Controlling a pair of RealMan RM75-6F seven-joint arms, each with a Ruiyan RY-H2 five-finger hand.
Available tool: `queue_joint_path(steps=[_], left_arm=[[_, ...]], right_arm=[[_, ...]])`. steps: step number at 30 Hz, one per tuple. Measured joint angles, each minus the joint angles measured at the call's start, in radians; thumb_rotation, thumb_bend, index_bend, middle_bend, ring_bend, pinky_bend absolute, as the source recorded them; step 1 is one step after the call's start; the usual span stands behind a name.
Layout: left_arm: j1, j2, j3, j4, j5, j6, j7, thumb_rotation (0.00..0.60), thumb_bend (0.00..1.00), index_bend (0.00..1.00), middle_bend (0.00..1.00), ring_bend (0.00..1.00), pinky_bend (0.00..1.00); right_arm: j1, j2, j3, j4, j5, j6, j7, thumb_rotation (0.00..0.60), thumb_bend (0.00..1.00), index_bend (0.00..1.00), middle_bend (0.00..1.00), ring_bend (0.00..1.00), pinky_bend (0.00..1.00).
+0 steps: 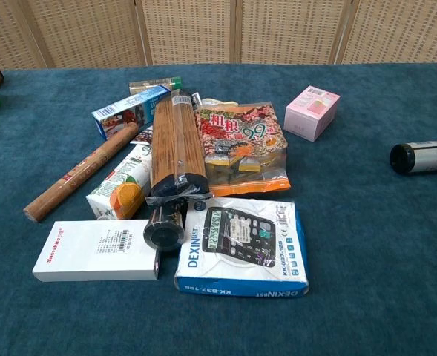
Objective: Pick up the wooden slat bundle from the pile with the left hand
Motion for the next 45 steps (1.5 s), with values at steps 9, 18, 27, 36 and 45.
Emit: queue_joint_path(steps=[9, 18, 27, 36, 45], left_arm=[[-0.005, -0.013, 0.002, 0.011, -0.012, -0.013, 0.004, 0.6, 0.3, 0.0, 0.0, 0.0, 0.0], [-0.034, -0.018, -0.019, 0.02, -0.062, -0.051, 0.034, 0.6, 0.3, 0.0, 0.0, 0.0, 0.0], [-0.101, -0.066, -0.047, 0.059, -0.12, -0.143, 0.051, 0.6, 0.3, 0.0, 0.0, 0.0, 0.0], [-0.185, -0.103, -0.04, 0.113, -0.112, -0.275, 0.1, 0.6, 0.31, 0.0, 0.0, 0.0, 0.0], [-0.27, -0.211, -0.058, 0.21, -0.082, -0.328, 0.136, 0.6, 0.31, 0.0, 0.0, 0.0, 0.0]], right_arm=[[0.001, -0.011, -0.003, 0.011, -0.02, -0.004, 0.02, 0.585, 0.32, 0.0, 0.03, 0.0, 0.0], [-0.018, -0.008, -0.014, 0.006, -0.033, 0.011, 0.036, 0.585, 0.32, 0.0, 0.03, 0.0, 0.0], [-0.018, -0.006, -0.018, 0.0, -0.029, -0.004, 0.031, 0.586, 0.32, 0.0, 0.03, 0.0, 0.0], [-0.024, 0.004, -0.023, -0.013, -0.025, -0.003, 0.016, 0.587, 0.32, 0.0, 0.03, 0.0, 0.0], [-0.027, 0.013, -0.022, -0.028, -0.022, 0.0, 0.0, 0.588, 0.32, 0.0, 0.03, 0.0, 0.0]])
